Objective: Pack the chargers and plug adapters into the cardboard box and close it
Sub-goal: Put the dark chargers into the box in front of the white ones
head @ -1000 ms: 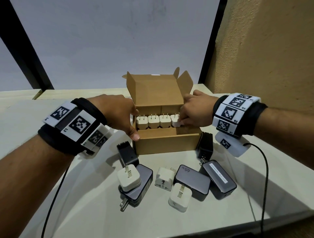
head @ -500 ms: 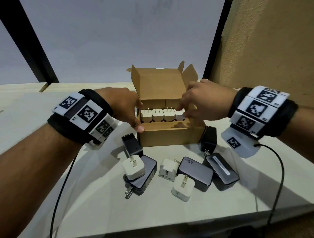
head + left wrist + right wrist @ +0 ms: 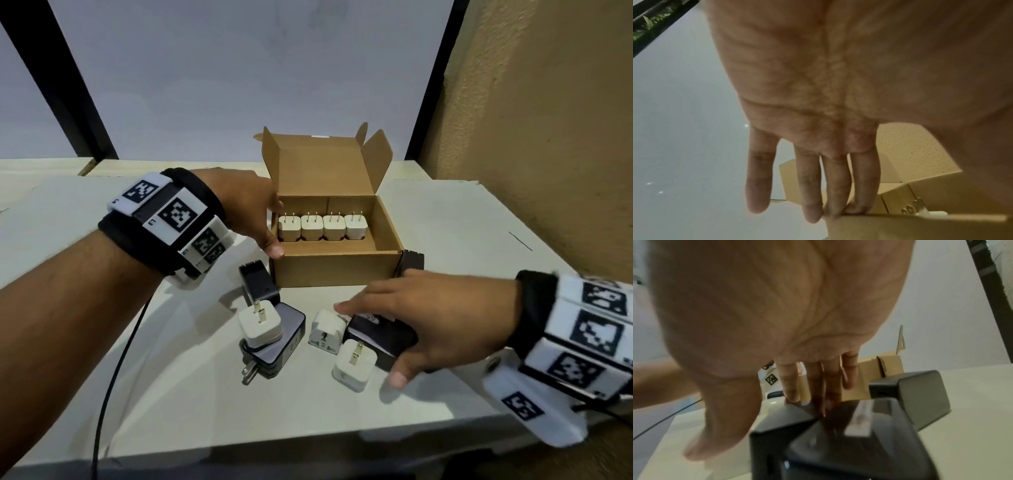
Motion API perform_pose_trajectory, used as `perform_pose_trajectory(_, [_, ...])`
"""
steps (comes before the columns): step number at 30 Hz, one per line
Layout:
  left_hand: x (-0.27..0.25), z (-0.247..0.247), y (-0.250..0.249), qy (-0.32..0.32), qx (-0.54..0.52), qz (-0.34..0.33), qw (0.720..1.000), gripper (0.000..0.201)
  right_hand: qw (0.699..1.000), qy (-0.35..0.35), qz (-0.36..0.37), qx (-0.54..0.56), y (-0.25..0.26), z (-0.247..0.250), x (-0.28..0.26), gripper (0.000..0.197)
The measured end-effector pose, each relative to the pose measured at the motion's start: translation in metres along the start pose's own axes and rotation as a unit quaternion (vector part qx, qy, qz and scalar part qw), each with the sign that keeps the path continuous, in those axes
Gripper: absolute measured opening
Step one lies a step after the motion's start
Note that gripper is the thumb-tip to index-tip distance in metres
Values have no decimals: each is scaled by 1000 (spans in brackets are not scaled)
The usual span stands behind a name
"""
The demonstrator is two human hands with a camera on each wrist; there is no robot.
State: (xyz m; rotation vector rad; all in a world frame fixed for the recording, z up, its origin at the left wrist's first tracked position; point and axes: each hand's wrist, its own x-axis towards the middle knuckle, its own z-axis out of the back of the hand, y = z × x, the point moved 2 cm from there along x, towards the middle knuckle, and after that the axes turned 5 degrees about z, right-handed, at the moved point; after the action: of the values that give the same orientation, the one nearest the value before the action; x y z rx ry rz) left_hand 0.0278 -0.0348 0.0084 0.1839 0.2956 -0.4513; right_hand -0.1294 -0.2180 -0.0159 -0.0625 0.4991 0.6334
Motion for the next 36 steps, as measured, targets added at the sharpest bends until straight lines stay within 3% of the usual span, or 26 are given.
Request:
perform_pose_trajectory(9, [2, -3, 3, 1, -26, 1, 1000, 98, 995, -92, -24, -7, -2, -3, 8, 60])
perform_pose_trajectory(14, [3, -3, 3, 8, -25, 1, 1000, 99, 977, -152, -50, 139, -12, 6, 5, 59])
perform_pose_trajectory(18, [2, -3, 3, 9, -19, 6, 1000, 100, 926, -242, -70, 281, -28, 24, -5, 56])
perform_pose_trajectory(23, [1, 0, 0, 5, -8, 11, 1000, 98, 806, -343, -71, 477, -49, 37, -4, 52])
perform_pose_trajectory(29, [0, -4, 5, 3, -27, 9, 1000, 99, 763, -346, -26, 546, -56, 46, 6, 54])
perform_pose_trajectory(33, [-1, -5, 5, 3, -31, 13, 999, 100, 758, -322, -38, 567, -55, 50, 20, 51])
perform_pose_trajectory(36, [-2, -4, 4, 6, -41, 18, 999, 97, 804, -309, -76, 503, -53, 57, 35, 57])
